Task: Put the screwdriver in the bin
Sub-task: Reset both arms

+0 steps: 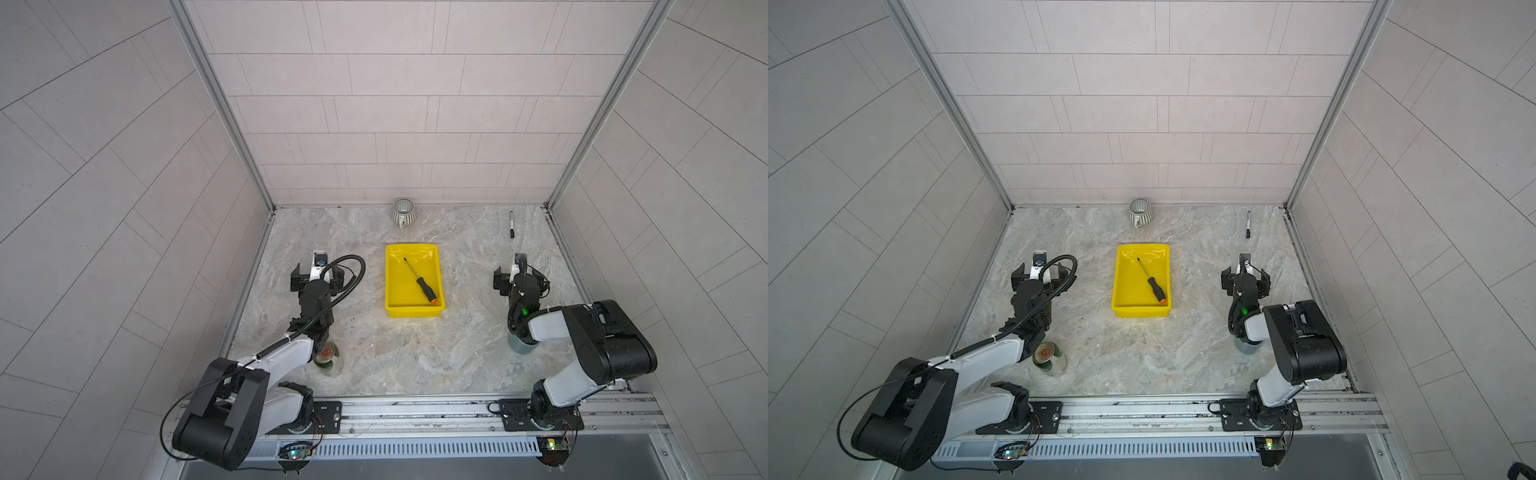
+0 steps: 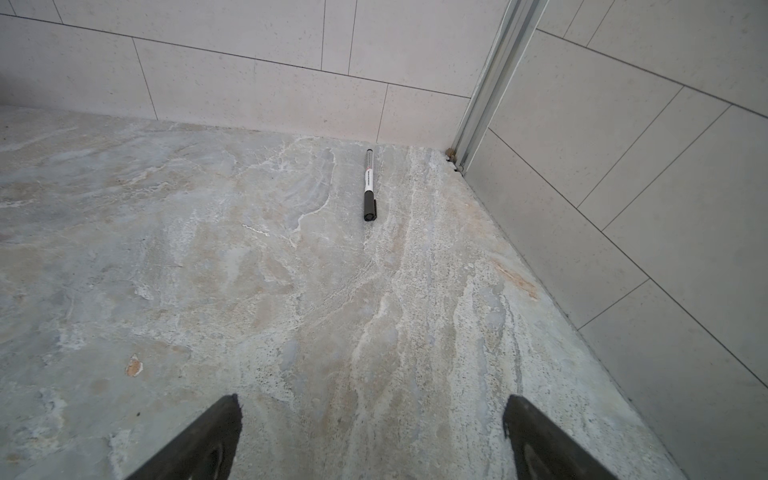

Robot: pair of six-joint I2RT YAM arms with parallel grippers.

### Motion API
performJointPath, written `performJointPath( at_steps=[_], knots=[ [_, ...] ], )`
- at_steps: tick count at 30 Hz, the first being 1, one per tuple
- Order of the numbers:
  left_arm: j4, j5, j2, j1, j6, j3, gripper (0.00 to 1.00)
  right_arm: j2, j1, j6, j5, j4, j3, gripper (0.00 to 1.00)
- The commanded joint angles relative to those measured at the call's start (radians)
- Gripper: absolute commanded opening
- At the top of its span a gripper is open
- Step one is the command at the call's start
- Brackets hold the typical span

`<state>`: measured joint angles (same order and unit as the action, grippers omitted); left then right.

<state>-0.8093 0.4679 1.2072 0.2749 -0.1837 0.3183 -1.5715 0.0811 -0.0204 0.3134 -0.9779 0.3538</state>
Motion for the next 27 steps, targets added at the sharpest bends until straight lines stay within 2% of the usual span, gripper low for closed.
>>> performJointPath(
  at_steps=[1, 15, 23, 27],
  knots=[
    [-0.01, -0.011, 0.05, -0.01, 0.007, -0.005, 1.0, -0.01, 0.001, -0.004, 0.0, -0.019, -0.002, 1.0],
    [-0.014, -0.063, 0.157, -0.076, 0.087, 0.025, 1.0, -0.01, 0.001, -0.003, 0.0, -0.019, -0.002, 1.0],
    [-0.079, -0.16, 0.28, -0.164, 0.162, 0.052, 1.0, -0.01, 0.002, -0.004, -0.001, -0.018, -0.001, 1.0],
    [-0.198, -0.175, 0.34, -0.166, 0.155, 0.019, 1.0, -0.01, 0.002, -0.004, 0.0, -0.018, -0.001, 0.99]
  ],
)
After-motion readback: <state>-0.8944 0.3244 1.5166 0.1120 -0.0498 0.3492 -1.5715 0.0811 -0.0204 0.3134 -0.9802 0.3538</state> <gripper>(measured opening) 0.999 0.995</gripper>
